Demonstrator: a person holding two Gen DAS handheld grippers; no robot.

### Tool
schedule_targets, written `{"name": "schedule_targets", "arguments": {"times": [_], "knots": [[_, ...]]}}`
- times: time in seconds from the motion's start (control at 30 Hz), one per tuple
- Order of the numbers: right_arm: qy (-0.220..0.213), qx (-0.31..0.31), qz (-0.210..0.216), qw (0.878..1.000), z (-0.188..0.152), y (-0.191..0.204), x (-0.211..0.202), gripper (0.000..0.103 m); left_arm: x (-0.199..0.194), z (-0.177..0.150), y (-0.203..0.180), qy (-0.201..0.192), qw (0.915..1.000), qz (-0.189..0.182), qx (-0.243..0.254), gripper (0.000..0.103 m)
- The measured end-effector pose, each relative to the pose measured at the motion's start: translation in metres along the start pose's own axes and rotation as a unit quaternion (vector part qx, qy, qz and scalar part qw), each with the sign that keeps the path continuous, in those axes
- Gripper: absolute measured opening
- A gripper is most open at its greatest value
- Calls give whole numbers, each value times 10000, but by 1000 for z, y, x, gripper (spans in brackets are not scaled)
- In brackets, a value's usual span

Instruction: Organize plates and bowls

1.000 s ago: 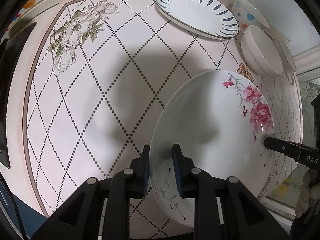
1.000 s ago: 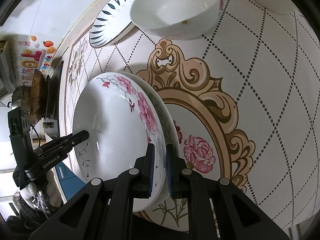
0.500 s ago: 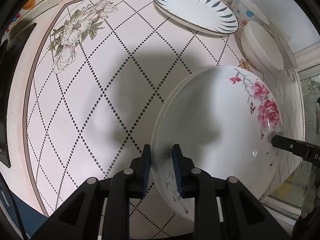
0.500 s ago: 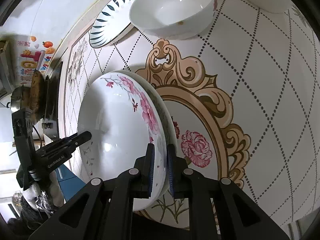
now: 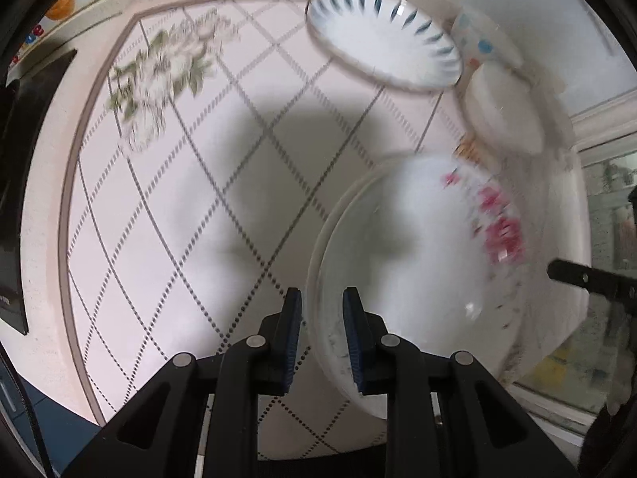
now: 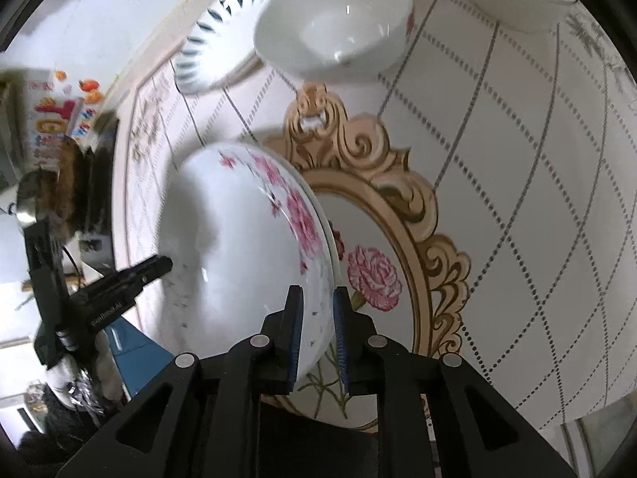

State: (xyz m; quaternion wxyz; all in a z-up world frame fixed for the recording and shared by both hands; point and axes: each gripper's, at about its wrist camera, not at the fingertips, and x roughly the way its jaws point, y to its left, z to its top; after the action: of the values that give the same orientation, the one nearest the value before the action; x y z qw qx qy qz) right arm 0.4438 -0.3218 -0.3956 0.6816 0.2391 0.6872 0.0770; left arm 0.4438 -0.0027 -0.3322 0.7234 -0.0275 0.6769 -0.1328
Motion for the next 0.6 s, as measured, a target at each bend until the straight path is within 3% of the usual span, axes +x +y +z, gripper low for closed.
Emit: {"name": "schedule_targets", "arguments": {"times": [0.1, 0.17, 0.2, 0.23, 0.37, 0.47, 0.6], "knots": [[-359, 29, 357, 9987, 20, 13, -31, 20, -25, 25, -4, -273, 9995, -145, -51, 21], [-670, -6, 607, 9959, 43, 26, -52, 36, -40, 58, -9, -456, 9986, -262, -108, 28], [-786, -10, 706, 9944, 54, 31, -59, 50, -39, 67, -7, -414, 9987, -279, -100, 28], [-922, 19, 782, 9927, 68, 36, -65, 55, -39, 82, -8, -469, 9985, -265, -127, 28], [-1147, 88, 512, 9920, 137, 54, -66, 55, -14, 141, 1, -324, 9980, -398, -363, 28], [-940, 75, 252, 9952, 182, 60, -49, 55, 12, 175, 6, -123, 9974, -481, -525, 28], [-540, 19, -292, 9981, 226, 65, -16, 55, 37, 205, 8, 11, 9980, -317, -547, 28]]}}
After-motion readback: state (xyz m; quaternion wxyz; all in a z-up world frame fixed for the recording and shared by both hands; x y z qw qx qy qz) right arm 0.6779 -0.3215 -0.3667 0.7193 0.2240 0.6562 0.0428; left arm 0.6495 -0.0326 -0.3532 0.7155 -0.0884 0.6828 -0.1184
